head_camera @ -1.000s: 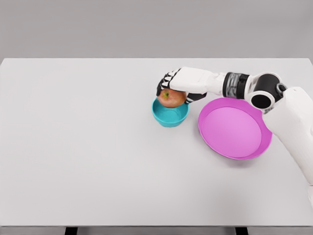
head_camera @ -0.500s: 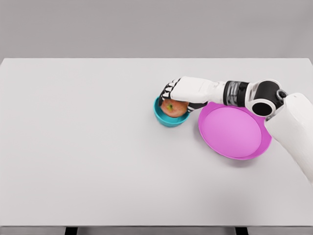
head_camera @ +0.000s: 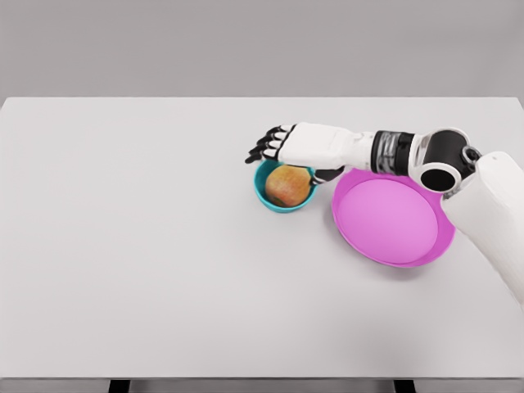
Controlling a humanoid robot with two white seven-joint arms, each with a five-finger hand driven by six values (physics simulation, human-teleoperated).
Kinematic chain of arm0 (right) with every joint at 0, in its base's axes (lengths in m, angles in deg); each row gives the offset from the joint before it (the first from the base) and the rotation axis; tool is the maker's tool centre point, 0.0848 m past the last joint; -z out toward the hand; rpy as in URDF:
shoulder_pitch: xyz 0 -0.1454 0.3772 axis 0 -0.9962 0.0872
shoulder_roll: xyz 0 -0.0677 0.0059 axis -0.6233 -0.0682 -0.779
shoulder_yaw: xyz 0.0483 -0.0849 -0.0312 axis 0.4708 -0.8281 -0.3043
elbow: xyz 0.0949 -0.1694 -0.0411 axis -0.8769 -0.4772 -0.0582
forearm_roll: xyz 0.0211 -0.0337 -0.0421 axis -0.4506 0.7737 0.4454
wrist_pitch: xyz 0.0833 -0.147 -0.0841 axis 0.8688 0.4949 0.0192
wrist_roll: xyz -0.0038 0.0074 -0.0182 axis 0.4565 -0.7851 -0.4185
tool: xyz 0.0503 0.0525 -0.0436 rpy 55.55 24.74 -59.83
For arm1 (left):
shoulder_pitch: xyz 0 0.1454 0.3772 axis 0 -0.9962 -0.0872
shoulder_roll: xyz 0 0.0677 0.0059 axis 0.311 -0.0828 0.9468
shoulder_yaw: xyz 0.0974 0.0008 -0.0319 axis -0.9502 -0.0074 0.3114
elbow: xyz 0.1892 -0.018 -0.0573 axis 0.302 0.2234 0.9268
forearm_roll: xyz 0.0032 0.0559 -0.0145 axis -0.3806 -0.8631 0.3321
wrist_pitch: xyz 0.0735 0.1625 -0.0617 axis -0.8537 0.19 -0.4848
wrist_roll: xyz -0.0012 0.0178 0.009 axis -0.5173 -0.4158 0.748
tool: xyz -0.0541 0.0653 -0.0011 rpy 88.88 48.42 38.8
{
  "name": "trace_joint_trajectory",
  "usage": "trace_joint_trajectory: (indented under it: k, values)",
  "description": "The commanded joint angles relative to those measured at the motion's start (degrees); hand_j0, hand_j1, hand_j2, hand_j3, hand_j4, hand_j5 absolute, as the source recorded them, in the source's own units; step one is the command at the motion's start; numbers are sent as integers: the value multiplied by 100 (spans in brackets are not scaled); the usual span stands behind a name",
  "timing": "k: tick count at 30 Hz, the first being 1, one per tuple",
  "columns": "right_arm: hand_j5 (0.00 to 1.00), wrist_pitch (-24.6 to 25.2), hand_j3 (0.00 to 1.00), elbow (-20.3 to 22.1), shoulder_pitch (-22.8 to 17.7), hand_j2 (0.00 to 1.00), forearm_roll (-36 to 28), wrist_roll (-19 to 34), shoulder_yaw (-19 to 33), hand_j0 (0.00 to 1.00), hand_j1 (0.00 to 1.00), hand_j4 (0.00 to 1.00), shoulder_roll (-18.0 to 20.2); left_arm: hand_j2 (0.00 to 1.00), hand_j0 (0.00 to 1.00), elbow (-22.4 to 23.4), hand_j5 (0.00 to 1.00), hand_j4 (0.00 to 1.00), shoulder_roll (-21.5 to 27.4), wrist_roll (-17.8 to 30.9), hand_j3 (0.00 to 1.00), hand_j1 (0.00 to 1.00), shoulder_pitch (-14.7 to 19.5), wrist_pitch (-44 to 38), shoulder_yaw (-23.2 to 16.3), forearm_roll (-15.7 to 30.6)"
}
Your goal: Put the apple from the pink plate into the blue bowl with your right arm
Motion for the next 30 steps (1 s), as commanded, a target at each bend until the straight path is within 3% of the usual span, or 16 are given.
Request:
trace_joint_trajectory:
  k: [1,6,10,14,18,22,30]
  values:
    - [100,17,100,229,0,100,-55,-3,49,100,100,100,20,100,100,1,100,100,0,-2,100,100,0,0,-1,2]
    - [100,17,100,405,-88,100,-161,-3,928,100,100,100,346,100,100,1,100,100,0,-2,100,100,0,0,-1,2]
    - [100,17,100,273,-351,100,-161,-3,1657,100,100,100,741,100,100,1,100,100,0,-2,100,100,0,0,-1,2]
    - [100,17,100,-509,-624,100,-161,-3,2518,100,100,100,1005,100,100,1,100,100,0,-2,100,100,0,0,-1,2]
    - [100,17,100,-667,-1133,100,-161,-3,3380,100,100,100,926,100,100,1,100,100,0,-2,100,100,0,0,-1,2]
    - [100,17,100,-641,-1371,100,-161,-3,3460,100,100,100,917,100,100,1,100,100,0,7,100,100,0,0,-1,2]
    - [100,17,100,-606,-1459,100,-161,-3,3460,100,100,100,847,100,100,1,100,100,0,-2,100,100,0,0,-1,2]
